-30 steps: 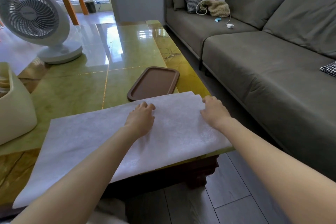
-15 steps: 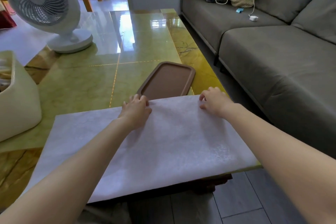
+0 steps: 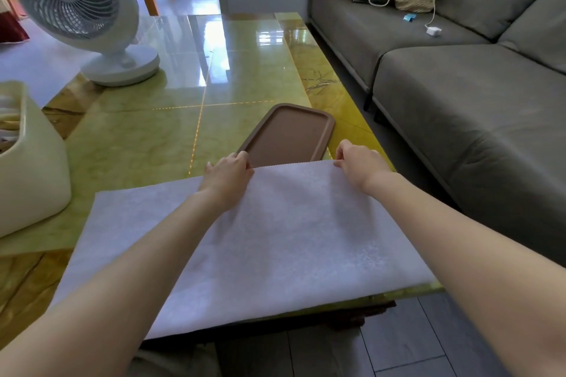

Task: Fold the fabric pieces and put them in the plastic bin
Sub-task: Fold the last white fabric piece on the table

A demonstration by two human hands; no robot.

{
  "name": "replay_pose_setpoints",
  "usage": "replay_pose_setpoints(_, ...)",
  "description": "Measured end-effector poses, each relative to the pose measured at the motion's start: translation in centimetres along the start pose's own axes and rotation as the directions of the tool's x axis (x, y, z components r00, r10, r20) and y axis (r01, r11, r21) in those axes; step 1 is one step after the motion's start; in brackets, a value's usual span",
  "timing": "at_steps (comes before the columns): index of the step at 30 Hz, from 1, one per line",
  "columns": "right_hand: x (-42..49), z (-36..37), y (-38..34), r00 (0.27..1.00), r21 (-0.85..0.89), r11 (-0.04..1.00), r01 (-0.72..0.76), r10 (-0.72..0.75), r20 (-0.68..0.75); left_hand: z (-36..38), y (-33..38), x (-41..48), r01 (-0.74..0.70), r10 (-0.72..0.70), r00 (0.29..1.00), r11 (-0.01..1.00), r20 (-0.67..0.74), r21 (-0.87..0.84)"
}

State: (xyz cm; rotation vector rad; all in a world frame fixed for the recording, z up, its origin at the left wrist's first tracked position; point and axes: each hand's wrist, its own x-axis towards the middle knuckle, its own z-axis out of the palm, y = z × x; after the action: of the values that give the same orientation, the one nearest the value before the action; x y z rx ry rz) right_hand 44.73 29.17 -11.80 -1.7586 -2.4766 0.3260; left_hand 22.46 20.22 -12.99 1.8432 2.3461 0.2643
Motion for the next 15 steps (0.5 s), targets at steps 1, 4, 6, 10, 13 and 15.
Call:
replay_pose_setpoints(1,0.1,0.1,-0.2,1.000,-0.019,1.000,0.000,0.000,-0.009,0.0,-0.1,0.1,0.002,-0.002,1.000,1.000,0.000,-0.002)
replay_pose_setpoints(4,0.4,0.4,-0.7,0.999,-0.072,0.997,0.002,-0.005,-0.044,0.2,-0.3,0.3,-0.002,0.002,1.000,1.000,-0.004,0.007)
replay_pose_setpoints(6,0.6,0.6,-0.9,0.998,-0.094,0.996,-0.003,-0.003,-0.065,0.3,-0.4,0.5,-0.003,0.003,1.000,1.000,-0.008,0.009)
replay_pose_setpoints(10,1.0,1.0,-1.1,0.995,-0.139,0.990,-0.004,-0.010,-0.095,0.4,-0.6,0.8,-0.014,0.014,1.000,0.999,-0.016,0.038)
replay_pose_setpoints(13,1.2,1.5,-1.2,0.993,-0.200,0.980,-0.014,-0.010,-0.117,0.3,-0.7,1.1,-0.030,0.032,0.999,0.998,-0.027,0.060)
replay_pose_setpoints(15,1.3,1.9,-1.3,0.992,-0.229,0.973,-0.018,-0.012,-0.129,0.3,-0.7,1.2,-0.036,0.038,0.999,0.997,-0.033,0.071)
